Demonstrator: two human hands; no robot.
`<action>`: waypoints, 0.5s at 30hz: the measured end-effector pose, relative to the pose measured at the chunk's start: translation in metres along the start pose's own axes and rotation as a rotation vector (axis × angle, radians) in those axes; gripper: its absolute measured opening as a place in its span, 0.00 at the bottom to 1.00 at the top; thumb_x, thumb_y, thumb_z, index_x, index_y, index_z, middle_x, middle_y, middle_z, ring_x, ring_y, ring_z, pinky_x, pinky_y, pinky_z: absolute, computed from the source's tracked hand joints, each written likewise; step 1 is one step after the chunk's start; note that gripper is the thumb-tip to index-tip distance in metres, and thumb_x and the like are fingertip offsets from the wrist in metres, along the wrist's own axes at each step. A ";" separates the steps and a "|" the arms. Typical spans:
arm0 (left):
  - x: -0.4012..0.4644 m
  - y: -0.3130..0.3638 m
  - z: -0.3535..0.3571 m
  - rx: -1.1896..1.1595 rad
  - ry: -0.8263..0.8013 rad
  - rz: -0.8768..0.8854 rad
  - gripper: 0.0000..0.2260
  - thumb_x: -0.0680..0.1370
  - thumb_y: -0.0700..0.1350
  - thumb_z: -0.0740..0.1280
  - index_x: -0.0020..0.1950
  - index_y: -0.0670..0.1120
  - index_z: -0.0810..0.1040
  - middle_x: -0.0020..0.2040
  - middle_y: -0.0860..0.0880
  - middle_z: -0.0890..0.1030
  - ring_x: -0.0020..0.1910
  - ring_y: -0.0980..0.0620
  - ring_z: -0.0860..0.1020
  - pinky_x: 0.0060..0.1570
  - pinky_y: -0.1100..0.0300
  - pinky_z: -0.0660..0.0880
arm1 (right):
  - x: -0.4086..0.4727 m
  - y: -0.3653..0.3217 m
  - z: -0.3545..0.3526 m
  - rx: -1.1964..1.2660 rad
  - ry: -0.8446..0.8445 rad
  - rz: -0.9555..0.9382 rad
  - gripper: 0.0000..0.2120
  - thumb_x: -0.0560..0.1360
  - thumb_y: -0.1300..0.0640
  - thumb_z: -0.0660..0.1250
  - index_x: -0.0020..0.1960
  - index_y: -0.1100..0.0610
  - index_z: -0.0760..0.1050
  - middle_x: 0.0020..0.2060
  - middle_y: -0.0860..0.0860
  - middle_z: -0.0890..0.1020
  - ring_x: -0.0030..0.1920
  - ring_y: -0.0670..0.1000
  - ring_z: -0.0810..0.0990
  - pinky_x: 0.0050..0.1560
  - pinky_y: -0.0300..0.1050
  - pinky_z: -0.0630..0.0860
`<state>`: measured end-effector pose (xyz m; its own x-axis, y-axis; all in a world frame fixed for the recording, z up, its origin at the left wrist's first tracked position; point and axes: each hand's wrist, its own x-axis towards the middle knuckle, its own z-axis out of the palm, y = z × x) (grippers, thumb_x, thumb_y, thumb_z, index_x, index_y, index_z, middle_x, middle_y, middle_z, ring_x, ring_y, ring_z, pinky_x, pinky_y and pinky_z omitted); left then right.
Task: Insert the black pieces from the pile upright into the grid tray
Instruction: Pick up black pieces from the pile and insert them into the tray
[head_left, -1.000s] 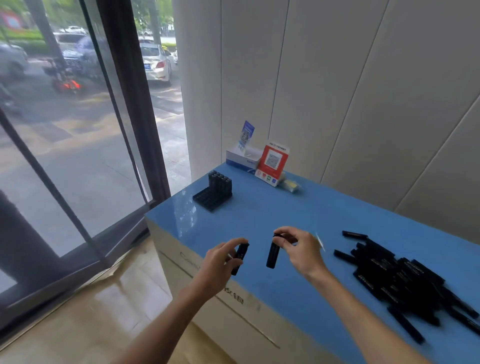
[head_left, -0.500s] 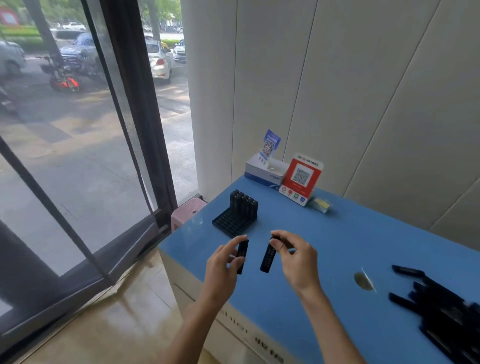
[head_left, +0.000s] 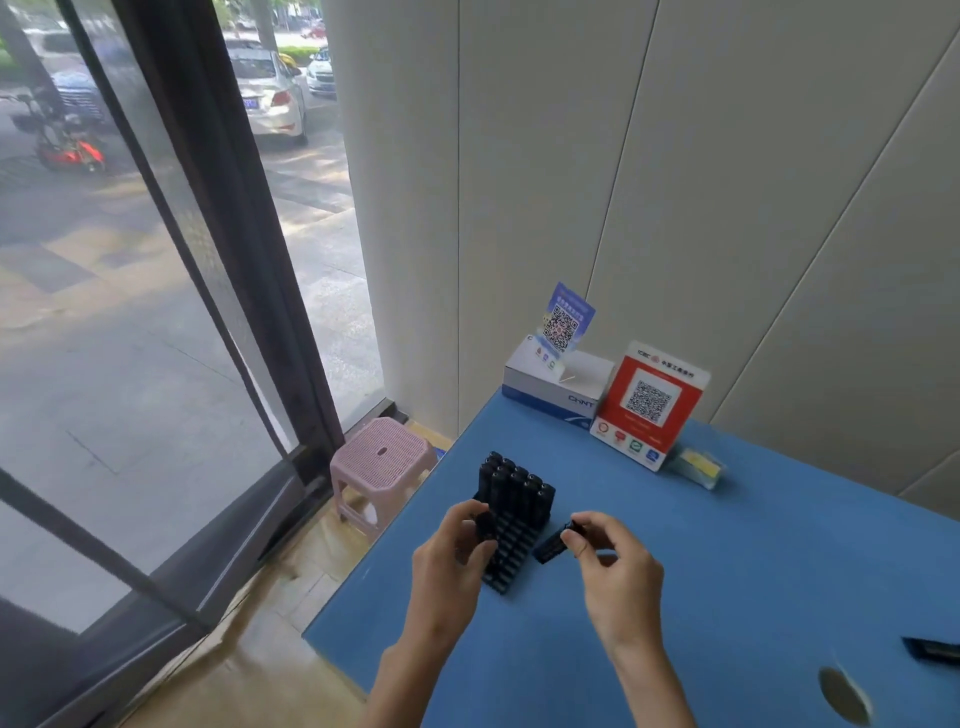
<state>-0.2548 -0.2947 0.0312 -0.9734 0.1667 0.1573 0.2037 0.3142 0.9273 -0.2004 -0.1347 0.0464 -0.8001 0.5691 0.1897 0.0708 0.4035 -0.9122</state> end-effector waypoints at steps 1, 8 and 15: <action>0.008 -0.002 0.000 -0.001 -0.018 0.007 0.19 0.73 0.34 0.70 0.52 0.58 0.73 0.42 0.54 0.81 0.41 0.60 0.80 0.42 0.71 0.75 | 0.002 0.003 0.005 -0.027 0.009 0.007 0.13 0.71 0.60 0.72 0.42 0.42 0.76 0.38 0.43 0.82 0.42 0.43 0.79 0.42 0.36 0.74; 0.062 -0.018 -0.001 0.004 -0.190 0.063 0.16 0.73 0.34 0.69 0.53 0.53 0.73 0.47 0.58 0.78 0.42 0.62 0.80 0.42 0.71 0.75 | 0.012 0.019 0.042 -0.237 0.134 0.033 0.08 0.70 0.59 0.73 0.45 0.48 0.79 0.38 0.43 0.80 0.41 0.47 0.78 0.43 0.42 0.75; 0.090 -0.035 -0.009 0.007 -0.365 0.118 0.16 0.74 0.34 0.69 0.49 0.55 0.71 0.46 0.58 0.78 0.42 0.63 0.80 0.42 0.71 0.75 | 0.018 0.011 0.074 -0.471 0.165 0.056 0.07 0.70 0.60 0.73 0.47 0.54 0.81 0.35 0.41 0.77 0.41 0.49 0.76 0.40 0.38 0.71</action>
<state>-0.3507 -0.2995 0.0158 -0.8420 0.5233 0.1309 0.3145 0.2792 0.9073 -0.2582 -0.1728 0.0126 -0.6851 0.6896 0.2347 0.4026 0.6270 -0.6670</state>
